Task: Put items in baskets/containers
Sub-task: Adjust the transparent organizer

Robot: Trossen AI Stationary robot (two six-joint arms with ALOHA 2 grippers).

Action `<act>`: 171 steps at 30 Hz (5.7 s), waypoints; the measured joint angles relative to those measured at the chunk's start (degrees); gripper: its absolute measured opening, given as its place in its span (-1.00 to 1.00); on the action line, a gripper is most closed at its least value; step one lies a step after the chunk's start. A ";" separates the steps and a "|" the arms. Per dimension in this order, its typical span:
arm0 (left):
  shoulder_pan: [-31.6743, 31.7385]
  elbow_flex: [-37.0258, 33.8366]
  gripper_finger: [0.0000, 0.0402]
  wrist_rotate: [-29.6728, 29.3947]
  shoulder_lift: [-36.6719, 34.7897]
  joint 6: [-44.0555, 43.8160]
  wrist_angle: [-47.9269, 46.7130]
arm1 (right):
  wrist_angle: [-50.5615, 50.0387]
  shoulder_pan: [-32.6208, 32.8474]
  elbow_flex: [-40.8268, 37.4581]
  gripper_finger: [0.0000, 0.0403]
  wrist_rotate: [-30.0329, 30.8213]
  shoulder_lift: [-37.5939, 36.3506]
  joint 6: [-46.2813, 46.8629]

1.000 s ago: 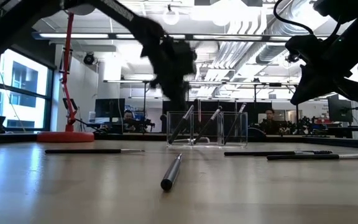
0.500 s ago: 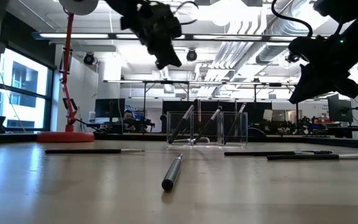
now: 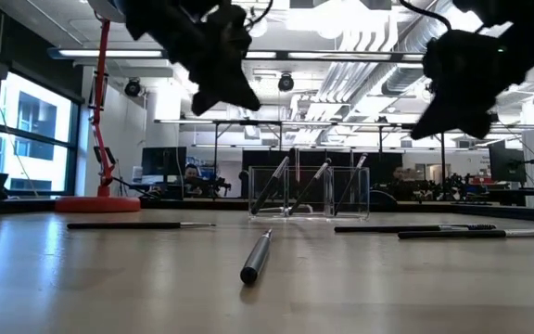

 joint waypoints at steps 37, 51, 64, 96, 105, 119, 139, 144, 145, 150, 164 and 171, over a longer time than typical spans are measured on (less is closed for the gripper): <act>-14.27 -33.52 -1.00 -19.14 -28.39 -8.31 20.40 | -21.53 -19.84 52.52 -0.87 -10.55 47.02 -41.71; -14.27 -33.52 -1.00 -17.99 -28.41 -7.67 17.45 | -26.53 -27.25 56.96 -0.41 -18.85 52.85 -54.66; -14.27 -33.50 -1.00 -18.61 -28.40 -7.14 17.47 | -24.62 -27.01 56.96 -0.35 -23.67 58.79 -57.05; -14.27 -33.48 -1.00 -19.18 -28.39 -8.61 16.56 | -23.59 -26.99 56.95 -0.98 -29.45 61.66 -60.38; -14.27 -33.48 -1.00 -19.26 -28.39 -8.59 16.56 | -22.48 -27.77 56.94 -0.99 -28.96 57.07 -60.06; -14.27 -33.44 -1.00 -19.22 -28.36 -9.48 16.49 | -12.34 -36.05 61.22 -1.00 -16.33 55.63 -62.37; -14.27 -33.44 -1.00 -19.15 -28.36 -12.75 14.74 | -3.93 -38.41 61.24 -1.00 -4.66 65.25 -75.96; -14.27 -33.44 -1.00 -19.15 -28.36 -12.94 14.49 | -6.03 -38.29 61.24 -1.00 -8.68 66.10 -75.15; -14.27 -33.44 -1.00 -19.15 -28.36 -12.94 14.49 | -7.01 -38.26 61.26 -1.00 -10.17 66.04 -74.71; -14.27 -33.44 -1.00 -19.17 -28.36 -12.94 14.51 | -13.04 -37.84 61.38 -1.00 -15.61 65.83 -72.14; -14.27 -33.44 -1.00 -19.24 -28.36 -12.74 14.59 | -21.86 -27.48 61.41 -1.00 -23.97 65.76 -69.39; -14.27 -33.44 -1.00 -19.19 -28.36 -12.71 14.59 | -22.34 -29.46 65.83 -1.00 -24.23 65.49 -65.89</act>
